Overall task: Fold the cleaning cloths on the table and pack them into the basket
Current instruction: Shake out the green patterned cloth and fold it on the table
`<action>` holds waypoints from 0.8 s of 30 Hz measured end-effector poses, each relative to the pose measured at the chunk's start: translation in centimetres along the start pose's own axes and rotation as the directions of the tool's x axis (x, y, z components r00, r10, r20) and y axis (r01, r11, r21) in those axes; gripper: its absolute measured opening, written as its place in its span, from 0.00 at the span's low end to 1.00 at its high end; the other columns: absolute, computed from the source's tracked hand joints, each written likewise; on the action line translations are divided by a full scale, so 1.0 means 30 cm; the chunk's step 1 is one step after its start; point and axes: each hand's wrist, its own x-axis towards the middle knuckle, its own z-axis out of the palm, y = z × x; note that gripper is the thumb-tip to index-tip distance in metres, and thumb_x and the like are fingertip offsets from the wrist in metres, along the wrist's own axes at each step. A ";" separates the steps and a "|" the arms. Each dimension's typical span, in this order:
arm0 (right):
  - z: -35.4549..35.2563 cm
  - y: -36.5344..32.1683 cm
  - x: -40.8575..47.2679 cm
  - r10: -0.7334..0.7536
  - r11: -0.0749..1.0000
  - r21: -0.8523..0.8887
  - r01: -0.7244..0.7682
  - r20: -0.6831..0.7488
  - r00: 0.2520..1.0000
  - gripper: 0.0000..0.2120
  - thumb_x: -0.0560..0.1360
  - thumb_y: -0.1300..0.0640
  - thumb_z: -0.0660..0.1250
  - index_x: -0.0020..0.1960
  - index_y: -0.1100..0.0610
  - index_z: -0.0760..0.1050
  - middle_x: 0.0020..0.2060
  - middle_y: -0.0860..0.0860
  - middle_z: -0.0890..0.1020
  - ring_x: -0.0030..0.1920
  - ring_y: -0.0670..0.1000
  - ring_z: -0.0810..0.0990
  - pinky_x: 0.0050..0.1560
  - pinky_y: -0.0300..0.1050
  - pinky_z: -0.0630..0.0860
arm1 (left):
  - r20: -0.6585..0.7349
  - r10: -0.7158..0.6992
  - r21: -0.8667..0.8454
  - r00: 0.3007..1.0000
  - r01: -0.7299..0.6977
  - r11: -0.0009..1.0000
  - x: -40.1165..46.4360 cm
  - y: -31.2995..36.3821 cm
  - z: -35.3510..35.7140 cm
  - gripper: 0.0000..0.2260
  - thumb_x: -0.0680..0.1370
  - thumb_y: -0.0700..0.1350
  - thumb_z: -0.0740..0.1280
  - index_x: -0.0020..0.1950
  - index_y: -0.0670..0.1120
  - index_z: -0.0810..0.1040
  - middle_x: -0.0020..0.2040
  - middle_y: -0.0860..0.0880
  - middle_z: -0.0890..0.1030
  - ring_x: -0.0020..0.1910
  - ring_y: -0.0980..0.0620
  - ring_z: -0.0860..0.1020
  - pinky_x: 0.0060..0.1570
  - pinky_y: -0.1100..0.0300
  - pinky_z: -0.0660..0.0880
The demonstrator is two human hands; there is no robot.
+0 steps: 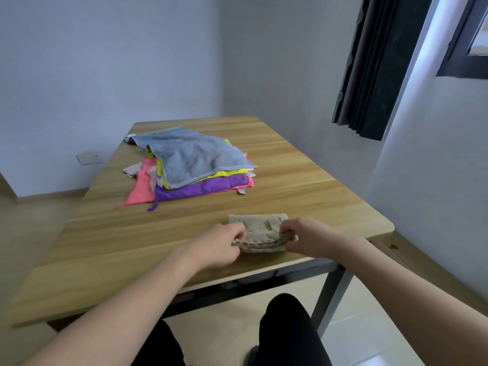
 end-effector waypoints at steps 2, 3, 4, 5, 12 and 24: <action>-0.013 0.001 0.006 0.050 0.998 0.041 -0.050 -0.010 0.999 0.12 0.74 0.58 0.64 0.58 0.53 0.75 0.48 0.50 0.78 0.46 0.51 0.75 0.40 0.42 0.71 | 0.012 -0.055 -0.087 0.998 0.056 0.995 0.014 0.005 -0.025 0.06 0.75 0.41 0.64 0.46 0.51 0.69 0.38 0.53 0.74 0.40 0.49 0.72 0.37 0.59 0.67; -0.017 0.004 0.016 0.088 0.993 0.081 -0.086 -0.014 0.996 0.13 0.74 0.58 0.63 0.59 0.54 0.74 0.49 0.50 0.76 0.46 0.51 0.74 0.37 0.41 0.68 | 0.008 -0.090 -0.129 0.996 0.090 0.988 0.023 0.006 -0.034 0.06 0.76 0.41 0.65 0.47 0.50 0.70 0.38 0.53 0.73 0.40 0.50 0.72 0.36 0.59 0.65; -0.019 0.006 0.028 0.119 0.986 0.119 -0.115 -0.024 0.993 0.13 0.75 0.58 0.63 0.60 0.54 0.73 0.50 0.51 0.76 0.46 0.51 0.73 0.35 0.40 0.66 | -0.012 -0.129 -0.167 0.992 0.125 0.978 0.035 0.007 -0.037 0.05 0.76 0.43 0.65 0.48 0.50 0.70 0.39 0.52 0.74 0.41 0.49 0.72 0.35 0.59 0.65; -0.018 0.011 0.043 0.145 0.979 0.153 -0.137 -0.039 0.989 0.13 0.76 0.58 0.62 0.61 0.54 0.72 0.51 0.52 0.77 0.45 0.51 0.74 0.34 0.39 0.66 | -0.041 -0.173 -0.188 0.984 0.162 0.969 0.049 0.007 -0.037 0.04 0.77 0.44 0.64 0.49 0.51 0.70 0.43 0.50 0.76 0.43 0.48 0.74 0.37 0.59 0.66; 0.038 0.035 0.178 0.383 0.864 0.386 -0.323 -0.088 0.920 0.15 0.79 0.56 0.57 0.63 0.58 0.70 0.57 0.55 0.77 0.55 0.56 0.76 0.55 0.52 0.76 | -0.091 -0.359 -0.150 0.929 0.343 0.927 0.184 -0.031 0.005 0.08 0.81 0.51 0.54 0.52 0.48 0.69 0.58 0.46 0.77 0.51 0.45 0.74 0.46 0.55 0.68; 0.111 0.058 0.233 0.352 0.922 0.232 -0.309 -0.170 0.921 0.17 0.77 0.48 0.54 0.64 0.51 0.70 0.59 0.50 0.68 0.53 0.53 0.75 0.52 0.48 0.73 | -0.367 -0.242 0.195 0.898 0.328 0.924 0.208 -0.039 0.123 0.12 0.80 0.50 0.52 0.57 0.47 0.69 0.57 0.46 0.70 0.55 0.44 0.75 0.47 0.52 0.72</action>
